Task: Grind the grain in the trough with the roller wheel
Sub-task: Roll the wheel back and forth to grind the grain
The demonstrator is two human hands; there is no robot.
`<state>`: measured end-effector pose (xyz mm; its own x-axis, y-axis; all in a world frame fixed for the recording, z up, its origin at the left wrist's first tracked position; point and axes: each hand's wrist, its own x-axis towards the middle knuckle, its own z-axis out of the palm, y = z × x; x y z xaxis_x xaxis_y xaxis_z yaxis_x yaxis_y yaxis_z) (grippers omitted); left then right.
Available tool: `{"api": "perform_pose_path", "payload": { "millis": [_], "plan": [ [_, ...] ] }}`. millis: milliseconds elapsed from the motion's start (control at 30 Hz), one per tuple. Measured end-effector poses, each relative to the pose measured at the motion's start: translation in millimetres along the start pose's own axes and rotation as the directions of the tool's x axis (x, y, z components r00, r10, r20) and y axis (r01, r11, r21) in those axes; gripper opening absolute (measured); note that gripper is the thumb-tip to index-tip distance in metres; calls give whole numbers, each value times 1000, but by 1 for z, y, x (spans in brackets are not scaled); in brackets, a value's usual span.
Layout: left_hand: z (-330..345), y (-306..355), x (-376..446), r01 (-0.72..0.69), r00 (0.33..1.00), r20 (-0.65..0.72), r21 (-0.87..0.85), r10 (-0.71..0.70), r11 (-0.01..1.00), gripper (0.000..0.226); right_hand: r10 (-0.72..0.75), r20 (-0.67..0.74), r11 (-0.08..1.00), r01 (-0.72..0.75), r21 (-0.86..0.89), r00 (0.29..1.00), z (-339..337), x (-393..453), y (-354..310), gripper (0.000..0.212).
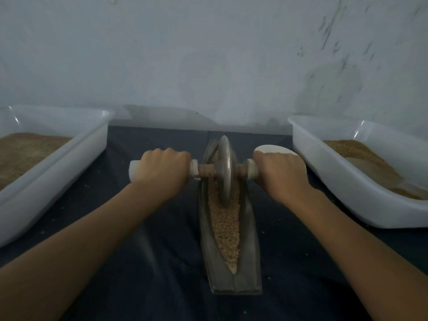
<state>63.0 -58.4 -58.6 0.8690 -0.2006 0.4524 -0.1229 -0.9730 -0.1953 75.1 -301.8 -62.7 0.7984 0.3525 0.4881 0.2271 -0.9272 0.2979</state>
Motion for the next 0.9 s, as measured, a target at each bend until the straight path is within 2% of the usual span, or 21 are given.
{"api": "perform_pose_path", "payload": {
  "millis": [67,133,167,233,333,433,533,633,733,833,900],
  "plan": [
    [-10,-2,-22,-49,998,-21,49,51,998,28,-60,-39,998,60,0,997,-15,-30,-1,34],
    [-22,-3,-51,-166,980,-94,94,175,982,47,-110,-104,993,114,38,988,-32,-57,-2,47],
    [-29,-5,-63,-223,964,-128,97,234,970,57,-122,-105,989,130,75,987,-39,-67,-3,52],
    [-34,-10,-70,-238,954,-170,66,246,969,64,-123,-58,982,130,140,991,-40,-76,-3,54],
    [-24,-3,-45,-155,985,-59,133,164,979,45,-63,-10,995,63,71,998,-22,-54,-3,42],
    [-2,0,-4,-48,999,2,61,48,997,24,26,53,999,-28,39,998,2,-13,-2,21],
    [4,0,15,-10,1000,30,0,10,1000,14,83,48,996,-85,33,995,7,11,-4,16],
    [-5,0,-4,4,999,37,-2,-4,1000,18,40,40,999,-42,30,998,-8,-4,-7,17],
    [-18,-2,-43,-50,998,35,-37,52,998,31,-47,-27,997,48,61,999,-35,-46,-9,42],
    [-29,-7,-74,-262,956,-154,-63,250,963,50,-104,-67,990,110,87,992,-54,-75,-11,65],
    [-32,-10,-71,-238,968,-88,-40,234,970,57,-89,-39,992,92,86,995,-53,-75,-9,68]
  ]
}}
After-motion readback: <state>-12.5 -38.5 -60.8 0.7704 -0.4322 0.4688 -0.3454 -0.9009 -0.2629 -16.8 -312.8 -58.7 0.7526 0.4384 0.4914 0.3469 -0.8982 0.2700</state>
